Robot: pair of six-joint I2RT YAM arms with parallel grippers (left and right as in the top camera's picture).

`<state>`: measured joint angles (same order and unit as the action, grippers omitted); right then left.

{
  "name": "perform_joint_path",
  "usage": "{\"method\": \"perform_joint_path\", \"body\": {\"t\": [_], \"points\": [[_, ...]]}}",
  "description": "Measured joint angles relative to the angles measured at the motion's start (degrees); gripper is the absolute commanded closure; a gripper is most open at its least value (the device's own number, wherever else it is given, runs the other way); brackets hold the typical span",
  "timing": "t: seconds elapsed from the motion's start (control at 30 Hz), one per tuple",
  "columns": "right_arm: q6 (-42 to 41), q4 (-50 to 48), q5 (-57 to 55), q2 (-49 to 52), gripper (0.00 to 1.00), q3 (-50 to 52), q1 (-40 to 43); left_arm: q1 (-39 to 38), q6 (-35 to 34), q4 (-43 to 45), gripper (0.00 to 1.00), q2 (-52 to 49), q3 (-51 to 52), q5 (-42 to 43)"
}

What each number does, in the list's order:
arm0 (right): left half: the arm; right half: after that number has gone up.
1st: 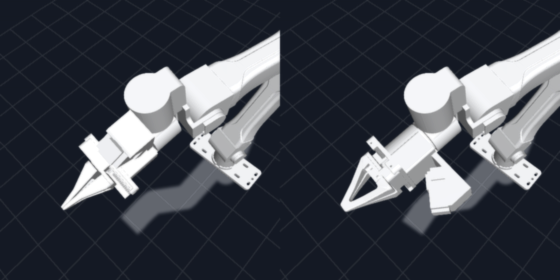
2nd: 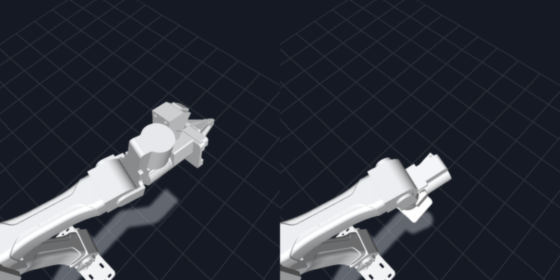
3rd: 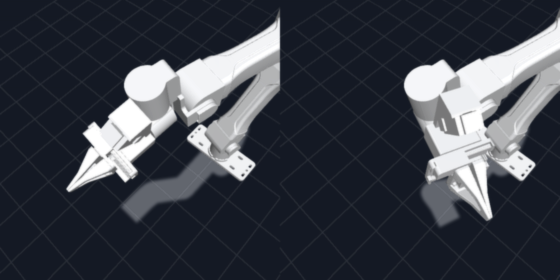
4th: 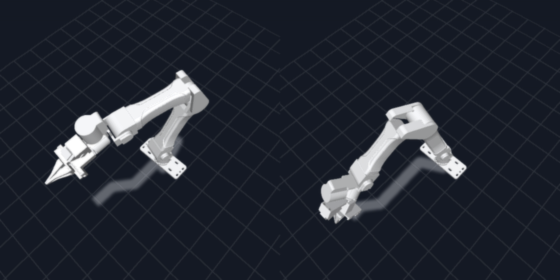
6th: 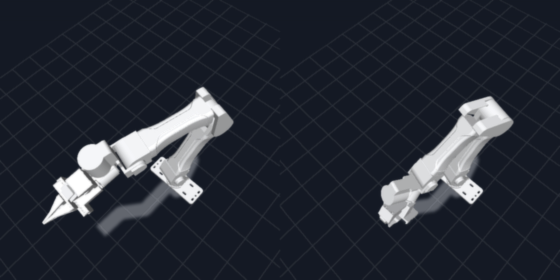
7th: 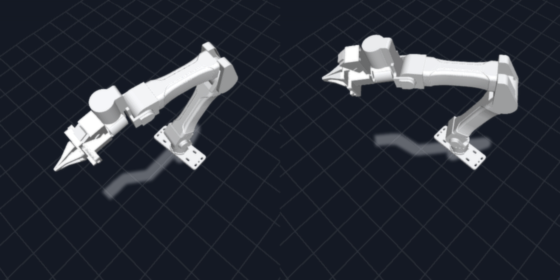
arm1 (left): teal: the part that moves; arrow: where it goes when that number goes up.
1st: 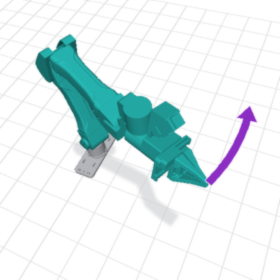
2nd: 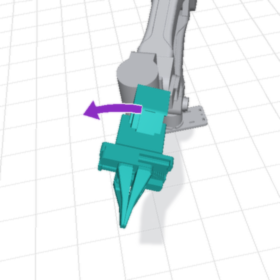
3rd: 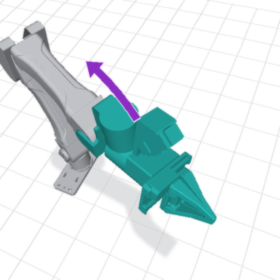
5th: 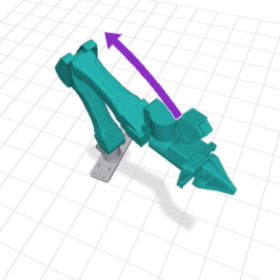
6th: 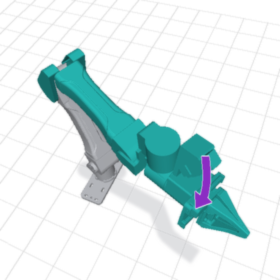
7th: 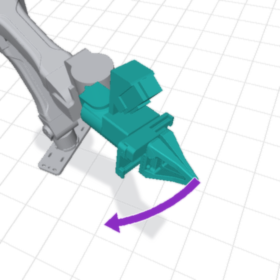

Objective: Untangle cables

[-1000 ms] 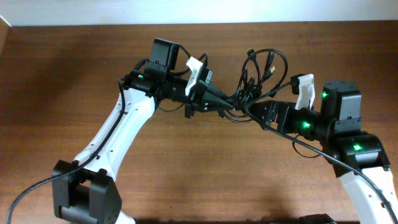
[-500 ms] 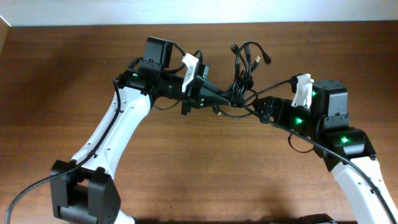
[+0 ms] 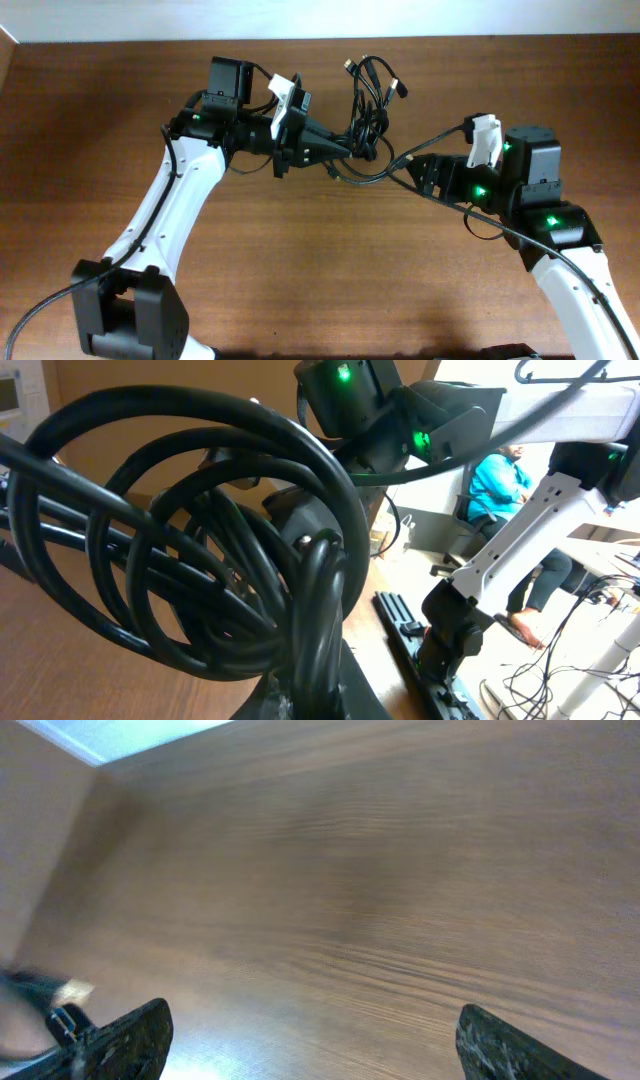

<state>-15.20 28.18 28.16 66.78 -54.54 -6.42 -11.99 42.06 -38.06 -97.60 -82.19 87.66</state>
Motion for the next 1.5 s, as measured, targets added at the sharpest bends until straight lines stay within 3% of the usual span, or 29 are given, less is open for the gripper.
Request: {"method": "perform_joint_path", "body": {"t": [0.13, 0.27, 0.43, 0.6, 0.7, 0.9, 1.37, 1.5], "points": [[9.44, -0.20, 13.68, -1.60, 0.10, 0.00, 0.00, 0.00, -0.13, -0.46, 1.00, 0.00, 0.00, 0.02], [11.82, -0.76, 16.31, -1.60, 0.10, 0.00, 0.00, -2.58, -0.15, -1.81, 1.00, 0.00, 0.00, 0.07], [10.54, 0.76, 5.53, -1.62, 0.10, 0.02, 0.00, -8.48, -0.15, -2.69, 1.00, 0.00, 0.00, 0.15], [5.35, 4.83, -7.82, -0.81, 0.10, 0.00, -0.39, -8.96, -0.13, -2.67, 1.00, -0.02, 0.00, -2.34], [4.22, 5.38, -9.44, -0.76, 0.11, 0.00, -0.52, -7.93, -0.15, -2.71, 1.00, -0.02, 0.00, -3.34], [1.77, 6.54, -15.30, -0.39, 0.10, -0.04, -0.55, 1.36, -0.59, -6.29, 1.00, -0.02, 0.00, -2.56], [-2.93, 13.99, -17.86, -0.42, 0.10, -0.04, -0.55, 4.31, -0.59, -7.82, 1.00, -0.02, 0.00, -2.16], [-3.21, 15.54, -18.25, -5.51, 0.10, -0.02, -0.52, 4.37, -0.59, -9.18, 1.00, 0.00, 0.00, -1.53]]}}
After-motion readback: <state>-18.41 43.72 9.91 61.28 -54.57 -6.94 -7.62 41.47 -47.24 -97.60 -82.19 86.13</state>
